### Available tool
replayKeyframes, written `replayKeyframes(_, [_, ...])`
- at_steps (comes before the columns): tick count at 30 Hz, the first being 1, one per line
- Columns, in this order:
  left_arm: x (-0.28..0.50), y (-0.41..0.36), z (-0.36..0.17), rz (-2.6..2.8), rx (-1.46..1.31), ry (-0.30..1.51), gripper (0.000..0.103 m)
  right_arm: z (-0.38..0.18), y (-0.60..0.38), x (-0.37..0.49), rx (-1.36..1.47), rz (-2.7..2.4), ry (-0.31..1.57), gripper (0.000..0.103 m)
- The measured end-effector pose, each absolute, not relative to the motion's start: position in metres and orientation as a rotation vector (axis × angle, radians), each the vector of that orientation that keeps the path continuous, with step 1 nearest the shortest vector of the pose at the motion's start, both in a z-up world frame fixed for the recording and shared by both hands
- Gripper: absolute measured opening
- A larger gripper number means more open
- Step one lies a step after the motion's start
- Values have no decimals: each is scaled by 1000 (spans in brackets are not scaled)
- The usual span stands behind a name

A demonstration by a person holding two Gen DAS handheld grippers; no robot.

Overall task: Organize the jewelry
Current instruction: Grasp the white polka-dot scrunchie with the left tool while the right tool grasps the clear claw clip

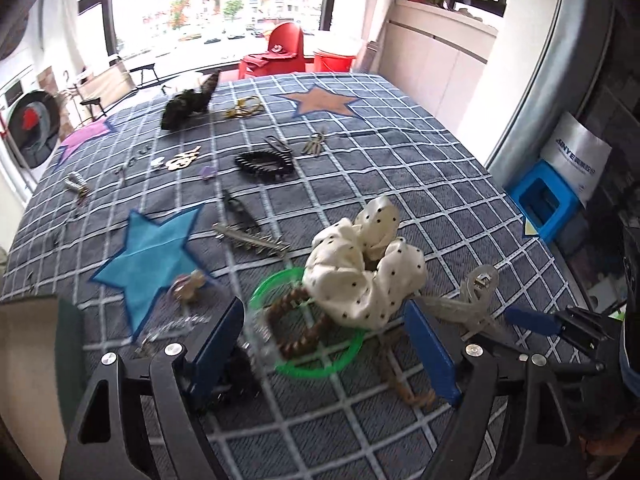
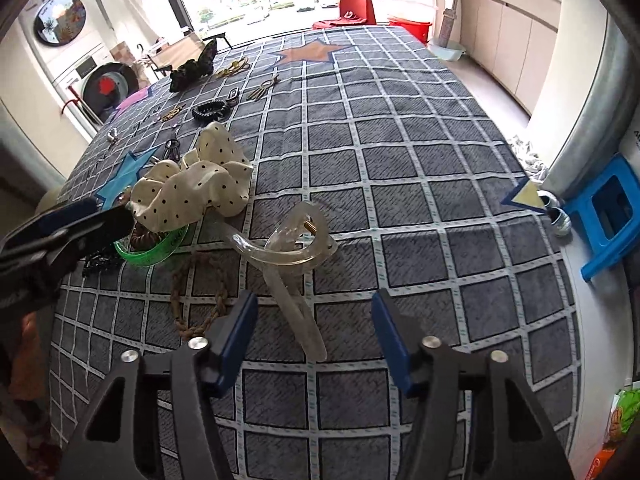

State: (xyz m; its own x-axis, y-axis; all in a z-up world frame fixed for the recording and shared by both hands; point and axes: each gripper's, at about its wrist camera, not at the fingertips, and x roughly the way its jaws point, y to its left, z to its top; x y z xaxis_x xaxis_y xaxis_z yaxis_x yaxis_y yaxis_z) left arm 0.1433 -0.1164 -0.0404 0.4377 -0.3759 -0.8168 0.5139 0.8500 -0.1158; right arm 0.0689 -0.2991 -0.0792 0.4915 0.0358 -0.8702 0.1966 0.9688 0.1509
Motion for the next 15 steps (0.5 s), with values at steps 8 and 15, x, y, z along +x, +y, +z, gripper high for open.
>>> replayKeyframes(8, [152, -147, -46, -617, 210, 969, 70, -81, -298, 75, 230, -77, 1035, 49])
replayKeyframes(15, [153, -155, -51, -638, 222, 980, 13, -81, -298, 74, 255, -60, 1015, 12])
